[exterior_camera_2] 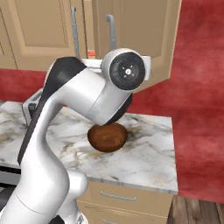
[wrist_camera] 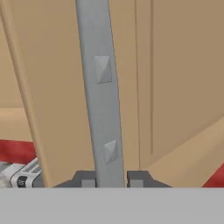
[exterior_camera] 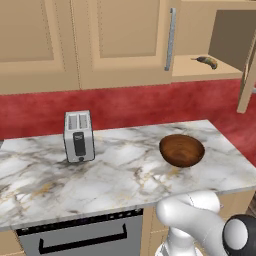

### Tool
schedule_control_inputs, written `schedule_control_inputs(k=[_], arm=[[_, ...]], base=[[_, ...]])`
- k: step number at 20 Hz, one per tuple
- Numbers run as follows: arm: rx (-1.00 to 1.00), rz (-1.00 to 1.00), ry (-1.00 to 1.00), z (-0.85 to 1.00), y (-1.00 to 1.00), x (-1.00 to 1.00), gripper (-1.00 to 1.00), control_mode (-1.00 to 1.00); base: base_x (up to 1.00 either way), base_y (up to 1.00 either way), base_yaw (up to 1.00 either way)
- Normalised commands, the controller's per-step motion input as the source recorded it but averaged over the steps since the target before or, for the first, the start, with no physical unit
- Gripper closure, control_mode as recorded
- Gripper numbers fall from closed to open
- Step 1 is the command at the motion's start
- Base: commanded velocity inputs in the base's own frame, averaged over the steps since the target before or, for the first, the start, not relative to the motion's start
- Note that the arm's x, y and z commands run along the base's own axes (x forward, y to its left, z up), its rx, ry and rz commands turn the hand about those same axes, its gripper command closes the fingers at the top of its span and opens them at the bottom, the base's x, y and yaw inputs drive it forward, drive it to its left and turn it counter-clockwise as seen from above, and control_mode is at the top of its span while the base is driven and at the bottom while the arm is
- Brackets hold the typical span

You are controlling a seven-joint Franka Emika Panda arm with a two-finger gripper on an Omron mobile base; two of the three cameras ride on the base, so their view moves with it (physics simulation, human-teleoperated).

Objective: Open the cabinet. Pick the tangerine and banana from the cabinet and place them into the bowl. Then close the cabinet.

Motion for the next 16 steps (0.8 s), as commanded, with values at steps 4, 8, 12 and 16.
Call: schedule_control_inputs(k=[4,8,12,16], arm=[[0.0,0.1,0.0,0.0,-0.09,0.02,-1.0,-1.0],[0.0,0.1,0.0,0.0,-0.16,0.01,-1.0,-1.0],[0.0,0.03,0.0,0.0,0.0,-0.22,-1.0,-1.0],[-0.01,0.0,0.0,0.0,0.08,-0.54,-1.0,-1.0]], base=[[0.0,0.0,0.0],[0.0,0.0,0.0],[0.0,0.0,0.0],[0.0,0.0,0.0]])
